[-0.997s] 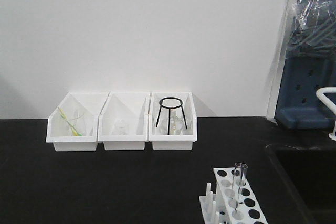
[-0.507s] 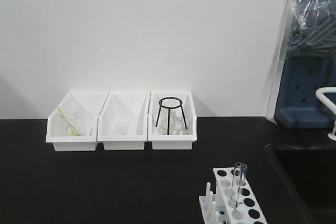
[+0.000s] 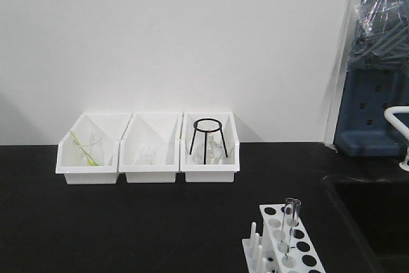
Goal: Flip and reinsert test tube from rack
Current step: 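Move the right gripper toward the clear test tube in the rack, then lower the open right gripper around the tall test tube and close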
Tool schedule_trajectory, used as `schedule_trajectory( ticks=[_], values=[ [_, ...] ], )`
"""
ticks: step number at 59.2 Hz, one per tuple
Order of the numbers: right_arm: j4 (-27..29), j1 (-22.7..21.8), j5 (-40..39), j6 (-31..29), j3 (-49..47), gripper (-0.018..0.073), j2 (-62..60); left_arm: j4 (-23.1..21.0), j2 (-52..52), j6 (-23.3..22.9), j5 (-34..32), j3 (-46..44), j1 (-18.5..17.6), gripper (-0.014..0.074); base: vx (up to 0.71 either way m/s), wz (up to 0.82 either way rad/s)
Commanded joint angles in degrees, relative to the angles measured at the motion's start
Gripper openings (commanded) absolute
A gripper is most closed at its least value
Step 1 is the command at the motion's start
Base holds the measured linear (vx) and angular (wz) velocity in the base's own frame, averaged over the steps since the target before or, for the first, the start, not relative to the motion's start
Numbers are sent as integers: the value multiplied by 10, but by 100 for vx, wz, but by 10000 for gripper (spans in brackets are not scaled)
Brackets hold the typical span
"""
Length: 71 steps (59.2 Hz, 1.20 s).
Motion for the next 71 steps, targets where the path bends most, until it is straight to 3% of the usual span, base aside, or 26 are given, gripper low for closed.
schedule_trajectory(
  ticks=[1, 9, 15, 27, 36, 45, 49, 56, 71],
  values=[
    [4, -3, -47, 2, -18, 537, 2, -3, -7, 0, -45, 1, -2, -6, 0, 0],
    [7, 13, -24, -2, -17, 526, 51, -3, -7, 0, -45, 1, -2, -6, 0, 0],
    [-2, 64, -35, -15, -17, 519, 109, -3, -7, 0, -45, 1, -2, -6, 0, 0],
    [-19, 145, -145, -49, -17, 519, 221, -3, -7, 0, -45, 1, -2, -6, 0, 0],
    [-18, 148, -231, -38, 12, 519, 265, -3, -7, 0, -45, 1, -2, -6, 0, 0],
    [-18, 148, -430, -33, 121, 519, 298, -3, -7, 0, -45, 1, -2, -6, 0, 0],
    [7, 148, -505, -33, 148, 519, 325, -3, -7, 0, -45, 1, -2, -6, 0, 0],
    [43, 148, -540, -33, 146, 519, 382, -3, -7, 0, -45, 1, -2, -6, 0, 0],
    [0, 148, -629, 0, 122, 519, 486, -3, -7, 0, -45, 1, -2, -6, 0, 0]
  ],
)
